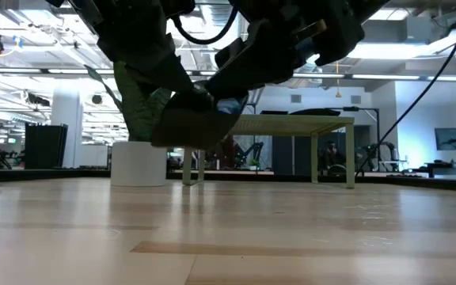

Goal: Pick & Place Mini shaped plates
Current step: Stack the leaf-shaped plate on top of the other leaf-shaped plate on the shelf

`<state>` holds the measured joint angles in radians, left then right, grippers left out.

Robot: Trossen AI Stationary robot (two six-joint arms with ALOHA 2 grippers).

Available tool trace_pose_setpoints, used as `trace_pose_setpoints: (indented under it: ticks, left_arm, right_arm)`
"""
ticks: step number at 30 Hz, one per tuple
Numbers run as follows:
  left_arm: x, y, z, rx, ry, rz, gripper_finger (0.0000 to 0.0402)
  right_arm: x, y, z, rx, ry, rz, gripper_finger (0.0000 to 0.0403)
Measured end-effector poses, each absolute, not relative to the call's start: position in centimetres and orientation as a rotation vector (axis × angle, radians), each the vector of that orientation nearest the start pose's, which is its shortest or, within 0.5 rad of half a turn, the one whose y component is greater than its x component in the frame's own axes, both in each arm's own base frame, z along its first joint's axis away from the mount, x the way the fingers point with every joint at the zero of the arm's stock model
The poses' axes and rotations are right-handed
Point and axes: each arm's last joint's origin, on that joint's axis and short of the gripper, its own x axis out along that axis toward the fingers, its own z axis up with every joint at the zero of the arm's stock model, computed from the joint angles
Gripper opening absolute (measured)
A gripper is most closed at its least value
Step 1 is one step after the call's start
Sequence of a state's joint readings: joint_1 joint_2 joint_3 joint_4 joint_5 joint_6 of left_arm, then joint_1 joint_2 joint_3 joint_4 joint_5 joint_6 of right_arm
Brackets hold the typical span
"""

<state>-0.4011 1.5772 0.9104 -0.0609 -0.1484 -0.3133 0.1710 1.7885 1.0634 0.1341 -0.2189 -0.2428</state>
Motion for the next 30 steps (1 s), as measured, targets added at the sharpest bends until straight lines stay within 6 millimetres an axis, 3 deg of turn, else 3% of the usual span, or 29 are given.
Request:
trace_pose_setpoints:
  ticks: [4,13,23,26,30]
  left_arm:
    - [29.9,-12.2,19.9,-0.089,0.724,-0.109,0.0009]
    - [30.1,-11.9,20.0,-0.082,0.704,-0.067,0.0013]
    - [30.3,-11.8,20.3,-0.084,0.670,-0.016,0.0051]
    - [30.3,-11.7,20.3,-0.078,0.665,0.001,0.0060]
    - [30.3,-11.7,20.3,-0.073,0.660,0.017,0.0061]
  right_arm:
    - [37.3,7.1,18.9,-0.240,0.552,0.457,0.0004]
    - [37.1,7.2,18.7,-0.264,0.577,0.458,0.0003]
    - [36.8,7.2,18.3,-0.264,0.630,0.459,0.0003]
    - [36.1,7.4,18.5,-0.255,0.693,0.432,0.0002]
    - [34.1,7.7,20.5,-0.245,0.784,0.278,0.0002]
